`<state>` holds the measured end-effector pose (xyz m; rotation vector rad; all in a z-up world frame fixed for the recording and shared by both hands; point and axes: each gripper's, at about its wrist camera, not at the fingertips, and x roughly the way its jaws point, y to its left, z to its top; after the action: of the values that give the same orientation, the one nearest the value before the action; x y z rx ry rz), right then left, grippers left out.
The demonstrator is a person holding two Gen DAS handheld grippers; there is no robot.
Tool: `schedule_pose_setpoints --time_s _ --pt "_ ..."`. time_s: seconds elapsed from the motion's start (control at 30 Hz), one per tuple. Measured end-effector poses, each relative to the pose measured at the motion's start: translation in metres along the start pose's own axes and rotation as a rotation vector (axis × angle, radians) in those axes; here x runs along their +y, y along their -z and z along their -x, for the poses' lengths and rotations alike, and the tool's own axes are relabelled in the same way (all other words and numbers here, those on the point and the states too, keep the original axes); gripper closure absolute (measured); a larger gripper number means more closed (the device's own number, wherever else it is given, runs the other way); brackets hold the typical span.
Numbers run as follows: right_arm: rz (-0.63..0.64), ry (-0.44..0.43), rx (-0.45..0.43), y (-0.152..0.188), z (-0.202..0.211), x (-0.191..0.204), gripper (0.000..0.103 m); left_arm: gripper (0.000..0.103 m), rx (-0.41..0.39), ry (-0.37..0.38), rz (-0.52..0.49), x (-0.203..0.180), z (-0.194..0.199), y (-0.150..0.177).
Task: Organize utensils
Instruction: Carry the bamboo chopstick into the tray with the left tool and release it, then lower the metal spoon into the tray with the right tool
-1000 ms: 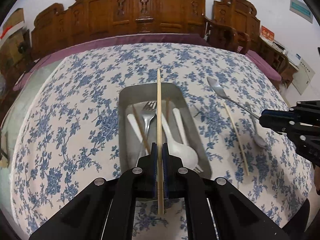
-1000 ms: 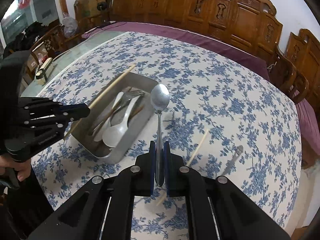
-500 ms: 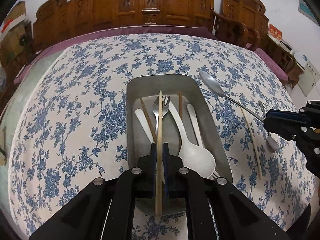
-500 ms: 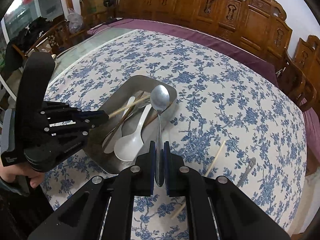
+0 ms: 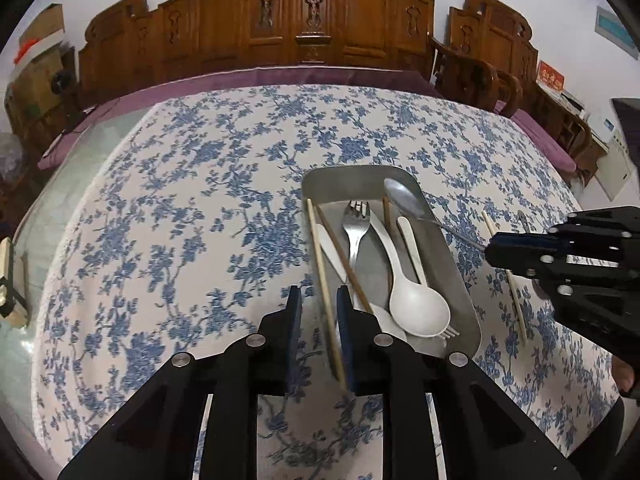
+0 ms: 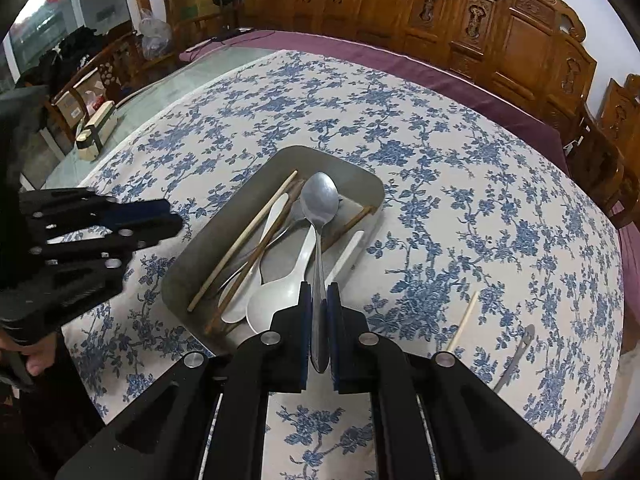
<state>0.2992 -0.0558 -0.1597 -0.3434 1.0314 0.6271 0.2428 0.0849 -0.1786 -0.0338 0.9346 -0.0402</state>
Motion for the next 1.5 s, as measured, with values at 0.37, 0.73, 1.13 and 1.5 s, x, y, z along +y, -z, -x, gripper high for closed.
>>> schedule_pose_setpoints --time_s 0.37,0.73,1.13,1.5 --pt "0.003 0.026 0.053 -0.016 -0.032 0.021 0.094 0.073 -0.053 0.004 -0.007 0.018 0.031 0.005" --pt "-0.023 0.091 0.089 -0.027 -0.061 0.024 0.094 0.068 -0.077 0.005 0.004 0.035 0.048 0.013" --pt "-0.083 0.068 0.087 -0.029 -0.064 0.026 0.094 0.062 -0.086 -0.002 0.001 0.040 0.052 0.017" --pt "-0.144 -0.077 0.039 -0.033 -0.052 0.035 0.093 0.061 -0.082 -0.007 -0.008 0.036 0.051 0.017"
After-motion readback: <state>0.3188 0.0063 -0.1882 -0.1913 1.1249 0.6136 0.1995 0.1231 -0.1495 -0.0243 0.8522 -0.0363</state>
